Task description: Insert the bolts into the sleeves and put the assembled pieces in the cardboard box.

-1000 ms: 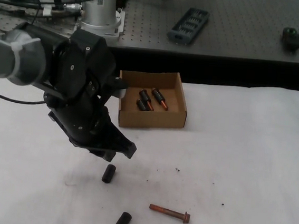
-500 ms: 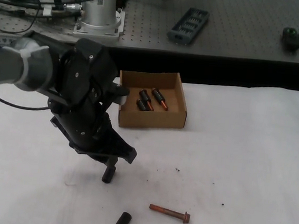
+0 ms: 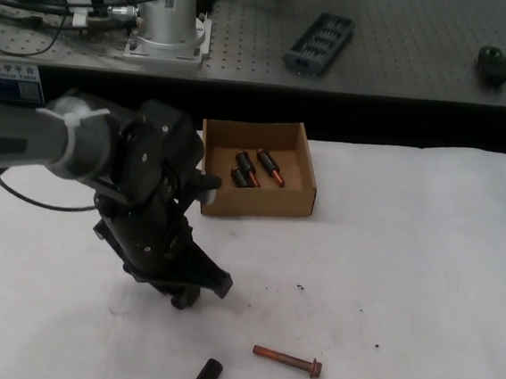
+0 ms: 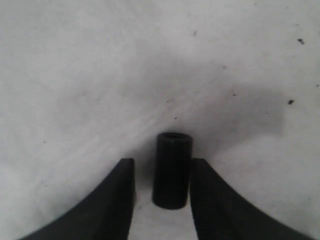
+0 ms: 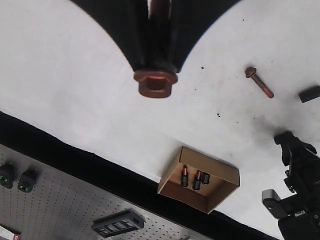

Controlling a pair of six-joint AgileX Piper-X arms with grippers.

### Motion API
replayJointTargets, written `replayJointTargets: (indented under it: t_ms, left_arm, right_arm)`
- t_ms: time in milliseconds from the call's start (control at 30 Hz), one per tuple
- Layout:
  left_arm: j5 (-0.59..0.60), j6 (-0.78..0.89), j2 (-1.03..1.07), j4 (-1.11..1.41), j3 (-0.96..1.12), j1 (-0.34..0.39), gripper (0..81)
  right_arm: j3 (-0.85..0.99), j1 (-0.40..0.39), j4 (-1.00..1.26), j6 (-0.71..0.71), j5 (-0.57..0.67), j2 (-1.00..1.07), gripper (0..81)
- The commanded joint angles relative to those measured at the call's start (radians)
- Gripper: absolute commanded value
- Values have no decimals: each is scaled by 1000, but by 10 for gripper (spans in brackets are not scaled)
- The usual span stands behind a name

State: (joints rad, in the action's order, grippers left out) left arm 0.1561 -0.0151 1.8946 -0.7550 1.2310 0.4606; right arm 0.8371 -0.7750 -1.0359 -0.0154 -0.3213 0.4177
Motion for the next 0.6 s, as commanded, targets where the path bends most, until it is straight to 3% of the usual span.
replayJointTargets:
  t_ms: [0, 567]
  left_arm:
    - [41, 23, 52, 46, -29, 1, 277]
    - [57, 41, 90, 77, -46, 4, 263]
  right_arm:
    - [3, 7, 2, 0, 1, -7, 55]
    - [3, 7, 2, 0, 1, -7, 55]
